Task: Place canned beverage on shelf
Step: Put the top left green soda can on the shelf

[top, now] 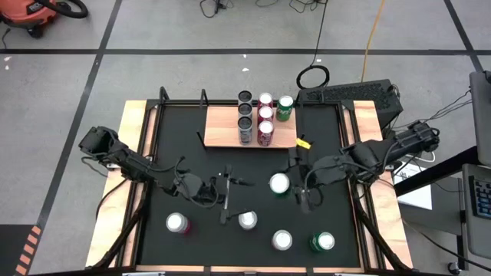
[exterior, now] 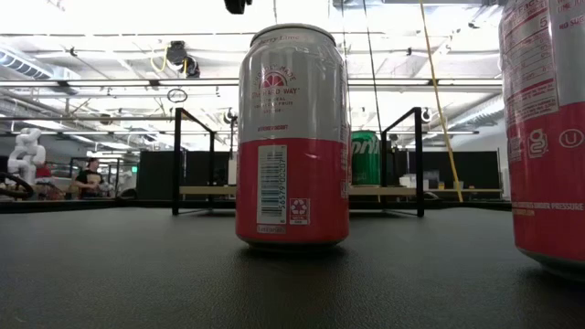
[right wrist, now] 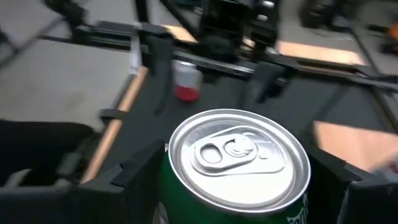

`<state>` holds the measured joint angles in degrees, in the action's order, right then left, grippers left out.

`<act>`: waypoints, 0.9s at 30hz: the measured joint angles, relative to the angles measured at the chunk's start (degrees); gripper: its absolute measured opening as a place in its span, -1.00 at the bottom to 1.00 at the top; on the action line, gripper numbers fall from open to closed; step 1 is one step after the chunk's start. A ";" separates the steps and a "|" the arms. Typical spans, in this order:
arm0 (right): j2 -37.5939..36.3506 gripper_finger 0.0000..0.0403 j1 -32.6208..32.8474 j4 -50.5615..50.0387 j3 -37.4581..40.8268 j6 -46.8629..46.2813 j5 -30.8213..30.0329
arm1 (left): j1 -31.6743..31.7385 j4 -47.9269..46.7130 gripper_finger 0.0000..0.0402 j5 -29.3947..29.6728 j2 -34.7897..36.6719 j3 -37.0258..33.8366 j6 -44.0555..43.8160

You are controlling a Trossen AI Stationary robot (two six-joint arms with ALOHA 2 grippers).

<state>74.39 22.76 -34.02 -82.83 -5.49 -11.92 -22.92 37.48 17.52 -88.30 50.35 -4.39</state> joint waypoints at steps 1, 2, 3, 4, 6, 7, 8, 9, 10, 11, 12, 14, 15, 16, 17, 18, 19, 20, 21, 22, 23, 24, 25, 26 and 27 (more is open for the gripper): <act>-0.10 0.32 -0.04 -0.94 0.00 -0.34 -1.64 | 0.00 0.11 0.91 0.85 -0.24 0.00 -0.98; -0.11 0.32 -0.04 -1.40 0.00 -0.81 -3.59 | 0.04 0.37 0.91 1.57 -0.60 0.00 -1.24; -0.09 0.32 -0.04 -1.56 0.04 -1.38 -5.84 | 0.18 1.02 0.91 2.36 -1.17 0.00 -1.27; -0.10 0.32 -0.03 -0.99 0.40 -1.64 -7.82 | 0.38 1.96 0.91 2.95 -1.78 -0.01 -1.25; -0.16 0.32 -0.04 2.09 1.77 -1.50 -9.34 | 1.05 4.85 0.91 3.28 -3.09 -0.02 -1.24; -0.13 0.32 -0.04 3.85 2.47 -1.19 -9.34 | 1.47 6.47 0.91 3.37 -3.78 -0.02 -1.22; -0.06 0.32 -0.12 5.58 3.05 -1.10 -9.32 | 2.02 8.11 0.91 3.45 -4.46 -0.02 -1.06; 0.00 0.32 -0.20 7.10 3.53 -1.08 -9.30 | 2.50 9.40 0.91 3.54 -5.14 -0.02 -0.82; 0.04 0.32 -0.24 8.62 3.93 -1.05 -9.28 | 3.08 10.27 0.91 3.59 -5.70 -0.02 -0.82; 0.04 0.32 -0.26 10.44 4.31 -1.05 -9.19 | 3.53 10.93 0.91 3.60 -6.06 -0.07 -0.80; 0.00 0.32 -0.24 12.17 4.58 -0.93 -9.20 | 3.96 11.25 0.91 3.60 -6.27 -0.07 -0.80; -0.04 0.33 -0.25 14.26 4.75 -0.92 -9.27 | 4.76 11.90 0.91 3.60 -6.25 -0.07 -0.63; -0.05 0.33 -0.26 14.73 4.79 -0.98 -9.66 | 5.06 12.09 0.91 3.58 -6.22 -0.07 0.19; -0.03 0.33 -0.26 15.25 4.81 -1.30 -10.75 | 5.26 12.23 0.91 3.47 -6.22 -0.07 0.83; -0.02 0.33 -0.26 15.70 4.81 -1.43 -11.96 | 5.40 12.65 0.91 2.38 -6.26 -0.07 1.87; 0.00 0.33 -0.26 16.03 4.81 -1.49 -12.73 | 5.42 13.71 0.91 1.07 -6.27 -0.09 2.88; -0.01 0.33 -0.26 16.21 4.81 -1.53 -13.60 | 5.37 15.12 0.91 -0.26 -6.27 -0.09 4.06; -0.03 0.33 -0.30 16.24 4.81 -1.54 -14.11 | 5.31 16.27 0.91 -0.97 -6.23 -0.09 5.15; -0.03 0.33 -0.33 16.24 4.81 -1.55 -14.80 | 5.26 16.77 0.91 -1.05 -6.20 -0.07 5.98; -0.03 0.33 -0.33 16.24 4.81 -1.60 -15.19 | 5.27 16.86 0.91 -0.94 -6.18 -0.07 6.60; -0.03 0.33 -0.33 16.23 4.83 -1.73 -15.26 | 5.36 16.89 0.91 -0.51 -6.22 -0.07 7.21; -0.03 0.33 -0.33 16.31 4.84 -1.93 -15.21 | 5.58 17.07 0.91 0.02 -6.25 -0.07 7.92; -0.02 0.33 -0.33 16.51 4.85 -2.11 -15.19 | 5.79 17.47 0.91 0.11 -6.25 -0.07 8.19; -0.02 0.33 -0.33 16.84 4.85 -2.23 -15.17 | 6.22 17.75 0.91 0.05 -6.25 -0.07 8.21; -0.01 0.33 -0.31 17.21 4.85 -2.37 -15.11 | 6.73 17.83 0.91 -0.27 -6.23 -0.07 8.06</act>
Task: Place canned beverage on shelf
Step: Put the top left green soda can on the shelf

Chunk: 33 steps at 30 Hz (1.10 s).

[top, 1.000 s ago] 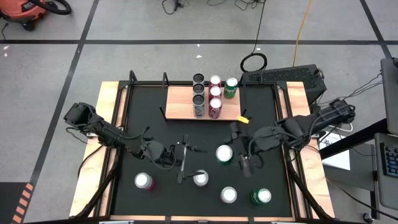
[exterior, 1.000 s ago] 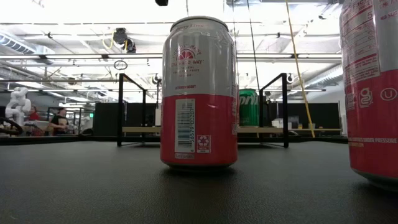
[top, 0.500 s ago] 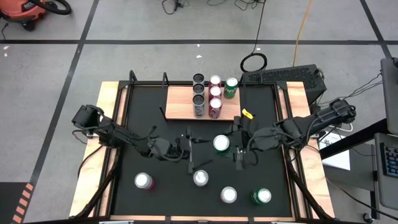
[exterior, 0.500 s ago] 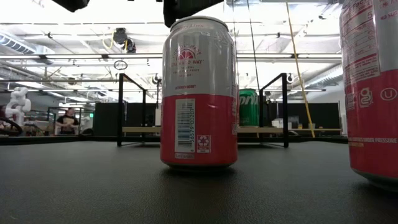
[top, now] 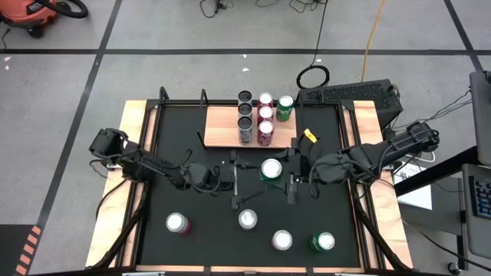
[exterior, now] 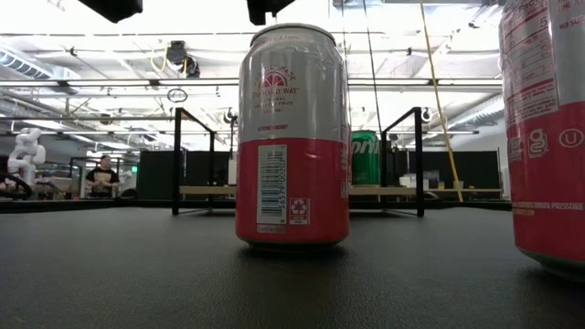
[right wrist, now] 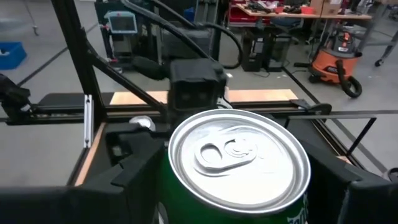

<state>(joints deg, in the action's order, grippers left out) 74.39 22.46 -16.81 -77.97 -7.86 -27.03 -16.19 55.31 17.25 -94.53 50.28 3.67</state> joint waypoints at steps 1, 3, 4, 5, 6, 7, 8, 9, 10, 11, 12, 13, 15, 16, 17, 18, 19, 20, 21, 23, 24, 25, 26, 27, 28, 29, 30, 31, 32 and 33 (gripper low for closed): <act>0.01 0.33 0.00 0.29 0.00 -0.06 0.00 | 0.47 -0.14 0.91 -0.64 -0.01 0.00 -0.31; 0.38 0.33 0.00 0.99 0.00 -0.04 0.01 | 1.23 -0.35 0.91 -0.94 -0.01 0.00 -0.33; 0.61 0.33 0.00 1.49 0.00 0.01 -0.07 | 1.50 -0.36 0.91 -1.38 -0.01 0.00 -0.33; 0.86 0.33 -0.02 1.76 0.00 0.05 -0.05 | 1.75 -0.32 0.91 -1.92 -0.01 0.00 -0.33; 1.18 0.33 -0.02 2.19 0.00 -0.01 0.01 | 1.87 -0.20 0.91 -2.74 -0.01 0.00 -0.33; 1.57 0.33 -0.05 2.84 0.00 -0.03 0.06 | 1.96 0.02 0.91 -3.84 -0.01 0.00 -0.33; 1.98 0.33 -0.13 3.38 0.00 0.14 0.09 | 1.97 0.28 0.91 -4.83 -0.01 0.07 -0.33; 2.37 0.33 -0.23 3.51 0.00 0.39 0.12 | 1.96 0.24 0.91 -5.70 -0.01 0.41 -0.32; 2.73 0.33 -0.24 3.52 0.00 0.41 0.29 | 1.95 0.31 0.91 -6.35 -0.01 0.74 -0.31; 3.22 0.33 -0.24 3.78 0.00 0.49 0.28 | 1.95 0.32 0.91 -6.58 -0.01 0.85 -0.31; 3.45 0.33 -0.24 4.35 0.00 0.64 0.28 | 1.95 0.13 0.91 -6.62 -0.01 0.95 -0.31; 3.73 0.33 -0.24 4.95 0.00 0.95 0.31 | 1.95 -0.34 0.91 -6.68 -0.01 1.04 -0.29; 4.30 0.33 -0.26 5.85 0.00 1.08 0.26 | 1.92 -1.24 0.91 -6.66 -0.01 1.05 -0.30; 4.34 0.33 -0.26 6.18 0.00 1.11 0.26 | 1.92 -1.74 0.91 -6.66 -0.01 1.05 -0.29; 4.35 0.33 -0.26 6.19 0.00 1.10 0.27 | 1.92 -2.21 0.91 -6.66 -0.01 1.05 -0.31; 4.35 0.33 -0.26 6.07 0.00 1.05 0.26 | 1.92 -2.82 0.91 -6.66 -0.01 1.05 -0.33; 4.35 0.33 -0.26 6.05 0.00 1.03 0.26 | 1.92 -3.50 0.91 -6.66 -0.01 1.05 -0.36; 4.35 0.33 -0.24 6.15 0.00 1.01 0.26 | 1.92 -3.97 0.91 -6.66 -0.01 1.05 -0.36; 4.35 0.33 -0.24 6.23 0.00 1.02 0.26 | 1.92 -4.13 0.91 -6.65 -0.01 1.05 -0.36; 4.35 0.33 -0.24 6.24 0.00 0.99 0.28 | 1.82 -4.05 0.90 -6.64 -0.01 1.05 -0.36; 4.35 0.33 -0.24 6.26 0.00 0.89 0.26 | 1.80 -3.98 0.88 -6.64 -0.01 1.05 -0.36; 4.35 0.33 -0.24 6.27 0.00 0.79 0.27 | 1.82 -4.02 0.85 -6.64 -0.01 1.05 -0.38; 4.35 0.33 -0.24 6.28 0.00 0.65 0.26 | 1.82 -4.03 0.82 -6.64 -0.01 1.05 -0.38; 4.35 0.33 -0.24 6.30 0.00 0.62 0.26 | 1.82 -4.01 0.77 -6.64 -0.01 1.05 -0.40; 4.35 0.33 -0.24 6.30 0.00 0.64 0.25 | 1.81 -4.03 0.72 -6.66 -0.01 1.05 -0.41; 4.35 0.33 -0.24 6.30 0.00 0.62 0.25 | 1.79 -4.08 0.67 -6.66 -0.01 1.05 -0.45; 4.35 0.33 -0.24 6.30 0.00 0.50 0.31 | 1.79 -4.35 0.61 -6.68 -0.01 1.05 -0.48; 4.35 0.33 -0.24 6.30 0.00 0.42 0.30 | 1.79 -4.60 0.55 -6.68 -0.01 1.05 -0.80; 4.35 0.33 -0.24 6.30 0.00 0.42 0.28 | 1.79 -4.76 0.50 -6.66 -0.01 1.05 -1.18; 4.35 0.33 -0.24 6.30 0.00 0.42 0.28 | 1.79 -4.95 0.45 -6.64 -0.01 1.05 -1.35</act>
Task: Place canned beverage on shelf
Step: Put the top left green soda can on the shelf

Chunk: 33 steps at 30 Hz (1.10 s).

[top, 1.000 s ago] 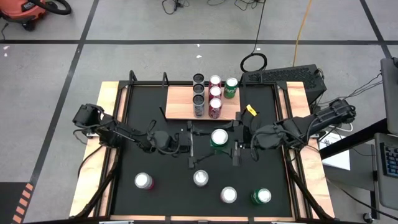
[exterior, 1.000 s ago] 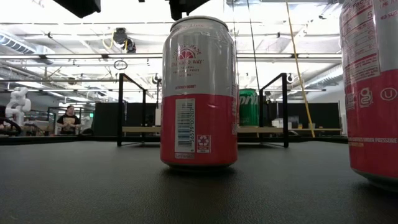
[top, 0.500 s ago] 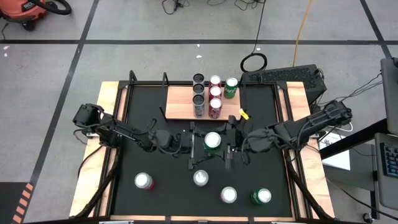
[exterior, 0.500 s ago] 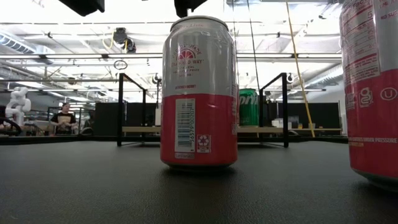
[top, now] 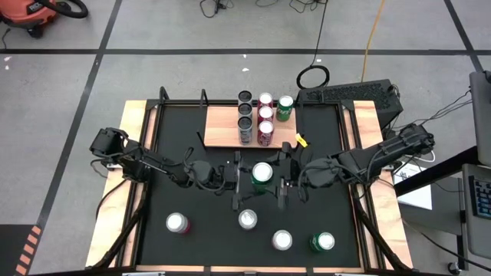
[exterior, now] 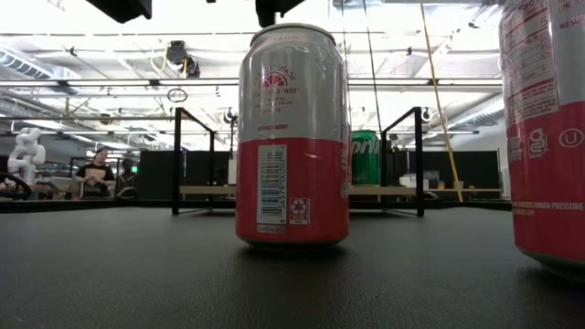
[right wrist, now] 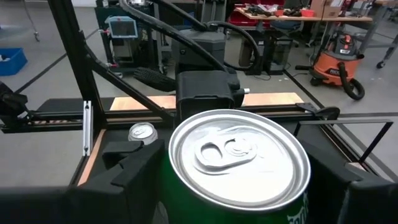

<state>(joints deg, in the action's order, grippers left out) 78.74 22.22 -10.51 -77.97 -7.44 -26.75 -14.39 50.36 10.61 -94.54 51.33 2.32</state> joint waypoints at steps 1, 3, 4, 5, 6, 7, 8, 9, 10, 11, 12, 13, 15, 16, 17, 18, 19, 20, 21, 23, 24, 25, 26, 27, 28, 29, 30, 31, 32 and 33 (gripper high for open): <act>0.00 0.33 0.00 -0.13 0.00 0.00 -0.02 | 0.00 -0.14 0.42 0.00 0.00 0.00 -0.02; 0.00 0.34 0.00 -0.49 0.00 -0.27 -0.02 | 0.00 -0.26 0.38 0.00 0.00 0.00 -0.08; -0.03 0.36 0.00 -0.69 0.00 -0.37 -0.01 | 0.00 -0.32 0.38 -0.06 0.00 0.00 -0.19; -0.19 0.38 0.00 -1.23 0.00 -0.51 0.02 | 0.00 -0.44 0.38 -0.24 0.00 0.00 -0.28; -0.40 0.42 0.00 -1.98 0.00 -0.74 0.14 | 0.02 -0.55 0.39 -0.51 0.00 0.00 -0.30; -0.73 0.46 0.00 -3.01 0.00 -1.19 0.50 | 0.00 -0.66 0.41 -0.74 0.00 0.00 -0.33; -1.13 0.51 -0.02 -4.53 -0.18 -1.73 1.26 | 0.02 -0.76 0.42 -0.96 -0.02 0.00 -0.46; -1.47 0.55 -0.02 -6.45 -0.65 -2.20 1.88 | 0.02 -0.89 0.43 -0.96 -0.04 0.00 -0.88; -1.64 0.60 -0.04 -8.68 -1.49 -2.91 2.69 | 0.02 -1.03 0.43 -1.02 -0.06 -0.02 -0.98; -1.76 0.64 -0.02 -10.99 -2.61 -3.54 2.89 | 0.02 -1.01 0.43 -1.10 -0.10 -0.04 -1.01; -1.79 0.68 0.02 -13.62 -3.94 -3.94 2.98 | 0.02 -0.98 0.43 -1.22 -0.11 -0.03 -1.00; -1.79 0.71 0.07 -16.50 -5.27 -4.23 3.04 | 0.02 -0.90 0.44 -1.23 -0.11 -0.04 -0.97; -1.70 0.74 0.04 -21.65 -7.77 -5.01 3.32 | 0.00 -0.67 0.44 -1.35 -0.11 -0.04 -1.00; -1.64 0.75 -0.06 -23.37 -9.00 -5.07 3.58 | 0.02 -0.56 0.44 -1.33 -0.11 -0.02 -0.98; -1.60 0.75 -0.29 -24.92 -10.23 -5.08 3.59 | 0.02 -0.54 0.44 -1.35 -0.11 -0.02 -0.94; -1.60 0.75 -0.50 -26.47 -11.60 -5.09 3.80 | 0.04 -0.51 0.44 -1.32 -0.11 -0.02 -0.91; -1.60 0.76 -0.81 -27.75 -13.18 -5.25 4.76 | 0.05 -0.52 0.44 -1.28 -0.11 -0.02 -0.91; -1.56 0.76 -1.14 -29.03 -14.91 -5.48 6.00 | 0.03 -0.52 0.44 -1.18 -0.11 -0.03 -0.87; -1.23 0.76 -1.44 -30.41 -16.58 -5.74 7.13 | 0.02 -0.49 0.44 -1.15 -0.11 -0.03 -0.81; -0.07 0.76 -2.02 -33.96 -20.58 -6.37 8.77 | 0.03 0.03 0.44 -1.11 -0.18 -0.03 -0.77; 0.84 0.76 -2.27 -36.39 -22.84 -6.49 9.11 | 0.09 0.85 0.44 -1.11 -0.49 -0.02 -0.71; 1.89 0.76 -2.55 -39.25 -25.15 -6.47 9.58 | 0.13 1.64 0.44 -1.10 -0.75 -0.02 -0.64; 3.31 0.76 -2.93 -42.42 -27.79 -6.47 10.13 | 0.17 1.82 0.44 -0.93 -0.87 -0.02 -0.53; 4.65 0.76 -3.35 -45.49 -30.65 -6.46 10.63 | 0.19 2.09 0.44 -0.70 -1.08 -0.02 -0.54; 6.08 0.76 -3.65 -48.36 -33.43 -6.47 10.77 | 0.23 2.45 0.44 -0.29 -1.43 -0.02 -0.52; 7.52 0.76 -3.93 -51.32 -36.14 -6.45 11.07 | 0.22 2.80 0.44 0.44 -1.76 -0.02 -0.51; 8.94 0.76 -4.30 -54.09 -38.60 -6.43 11.81 | 0.22 2.84 0.44 1.03 -1.98 -0.02 -0.50; 10.39 0.76 -4.60 -56.24 -40.85 -6.40 12.17 | 0.24 2.48 0.44 1.14 -2.04 -0.02 -0.52; 11.86 0.76 -4.90 -57.93 -42.87 -6.19 12.95 | 0.24 2.39 0.44 1.20 -2.06 -0.02 -0.52; 13.33 0.76 -5.03 -59.78 -44.70 -5.93 13.51 | 0.22 2.51 0.44 1.20 -2.23 -0.02 -0.54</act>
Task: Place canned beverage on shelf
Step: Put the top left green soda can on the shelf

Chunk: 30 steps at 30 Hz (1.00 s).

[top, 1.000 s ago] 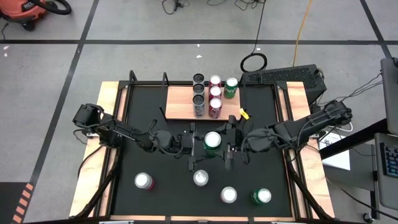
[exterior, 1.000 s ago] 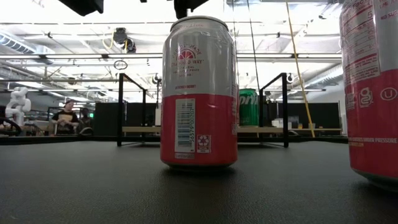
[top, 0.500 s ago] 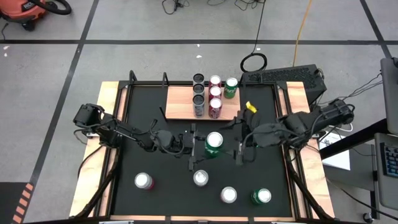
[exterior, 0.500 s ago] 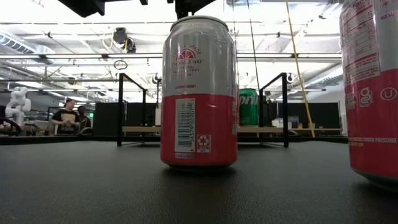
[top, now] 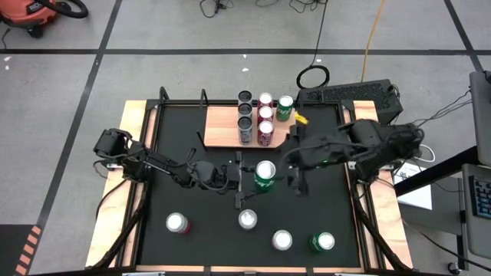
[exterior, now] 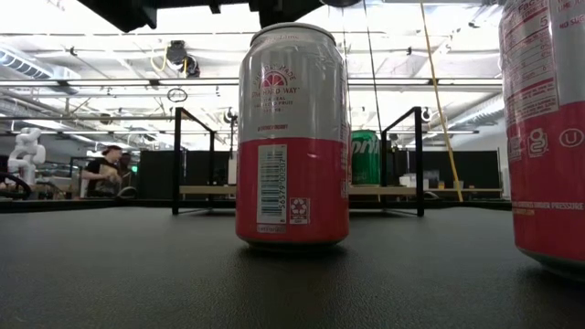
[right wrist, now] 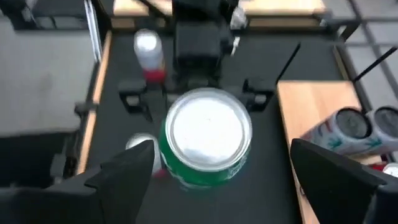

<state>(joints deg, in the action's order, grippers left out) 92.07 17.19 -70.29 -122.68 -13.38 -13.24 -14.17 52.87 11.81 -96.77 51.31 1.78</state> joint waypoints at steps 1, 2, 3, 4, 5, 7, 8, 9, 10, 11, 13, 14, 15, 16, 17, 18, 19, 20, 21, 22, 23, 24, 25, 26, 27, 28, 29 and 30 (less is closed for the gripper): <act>1.34 0.76 -0.12 -1.88 -1.59 0.36 0.55 | 0.00 0.56 0.44 0.01 -0.14 0.00 0.02; 2.70 0.76 -0.39 -3.32 -3.02 0.65 1.43 | 0.00 0.57 0.44 0.00 -0.17 0.02 0.04; 3.88 0.76 -0.59 -4.25 -4.35 0.81 2.07 | 0.00 0.32 0.44 0.04 -0.21 0.02 0.03; 4.83 0.76 -0.76 -5.08 -5.35 0.86 3.07 | -0.05 0.19 0.44 0.04 -0.24 0.02 0.02; 5.56 0.76 -0.95 -5.87 -5.90 1.02 3.26 | -0.04 -0.04 0.44 0.04 -0.24 0.02 0.01; 6.81 0.76 -1.37 -6.68 -6.39 1.66 3.05 | -0.04 0.04 0.44 0.04 -0.24 0.02 0.02; 7.38 0.76 -1.52 -6.74 -6.40 2.04 3.10 | -0.04 0.07 0.44 0.05 -0.24 0.02 0.00; 7.99 0.76 -1.67 -6.81 -6.40 2.33 3.37 | -0.04 -0.10 0.44 0.04 -0.24 0.00 0.00; 8.50 0.76 -1.87 -6.99 -6.40 2.69 3.67 | -0.03 -0.12 0.44 0.02 -0.24 0.00 0.02; 8.97 0.76 -2.05 -7.01 -6.40 3.01 3.82 | 0.02 -0.16 0.44 0.04 -0.24 0.00 0.00; 9.64 0.76 -2.38 -6.99 -6.40 3.41 4.44 | 0.00 -0.15 0.44 0.01 -0.24 0.01 0.00; 9.90 0.76 -2.57 -6.99 -6.40 3.61 4.50 | 0.00 -0.49 0.44 0.01 -0.24 0.02 -0.04; 9.99 0.76 -2.85 -7.09 -6.40 3.83 4.78 | 0.00 -0.95 0.44 0.03 -0.24 0.02 -0.23; 10.07 0.76 -2.98 -7.20 -6.38 4.00 4.96 | 0.00 -1.23 0.44 0.04 -0.24 0.02 -0.28; 10.08 0.75 -3.10 -7.18 -6.38 4.04 4.90 | 0.00 -1.39 0.44 0.02 -0.24 0.02 -0.20; 10.08 0.75 -3.25 -7.07 -6.38 4.04 4.77 | 0.02 -1.45 0.44 0.04 -0.24 0.02 -0.20; 10.07 0.74 -3.33 -7.09 -6.38 4.03 4.87 | 0.02 -1.47 0.44 0.10 -0.24 0.02 -0.22; 10.06 0.73 -3.36 -7.05 -6.38 4.03 5.00 | 0.02 -1.54 0.44 0.17 -0.24 0.02 -0.17; 10.06 0.72 -3.35 -7.08 -6.38 4.14 5.37 | 0.02 -1.62 0.44 0.21 -0.24 0.02 -0.10; 10.06 0.70 -3.34 -7.17 -6.38 4.24 5.97 | 0.00 -1.85 0.44 0.22 -0.24 0.02 0.06; 10.06 0.68 -3.34 -7.33 -6.38 4.32 6.77 | -0.05 -2.06 0.44 0.23 -0.24 0.02 0.06; 10.06 0.66 -3.36 -7.60 -6.38 4.37 7.35 | -0.04 -2.24 0.44 0.22 -0.24 0.02 0.09; 10.06 0.64 -3.34 -7.76 -6.38 4.38 7.41 | -0.04 -2.28 0.44 0.28 -0.24 0.02 0.09; 10.04 0.62 -3.34 -7.80 -6.38 4.40 7.41 | -0.04 -2.36 0.44 0.26 -0.24 0.02 0.11; 10.03 0.60 -3.34 -7.88 -6.38 4.42 7.39 | -0.03 -2.59 0.44 0.26 -0.24 0.02 0.09; 10.03 0.59 -3.34 -8.00 -6.38 4.44 7.43 | 0.07 -2.70 0.44 0.28 -0.24 0.02 0.09; 10.03 0.57 -3.35 -8.04 -6.38 4.64 7.43 | 0.07 -2.79 0.44 0.28 -0.24 0.02 0.07; 10.03 0.55 -3.36 -8.02 -6.38 4.77 7.41 | 0.09 -2.89 0.44 0.29 -0.24 0.02 0.07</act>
<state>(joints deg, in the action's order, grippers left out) 102.10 13.82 -78.30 -129.05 -8.61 -5.82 -14.09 49.98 12.11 -97.01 51.33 1.85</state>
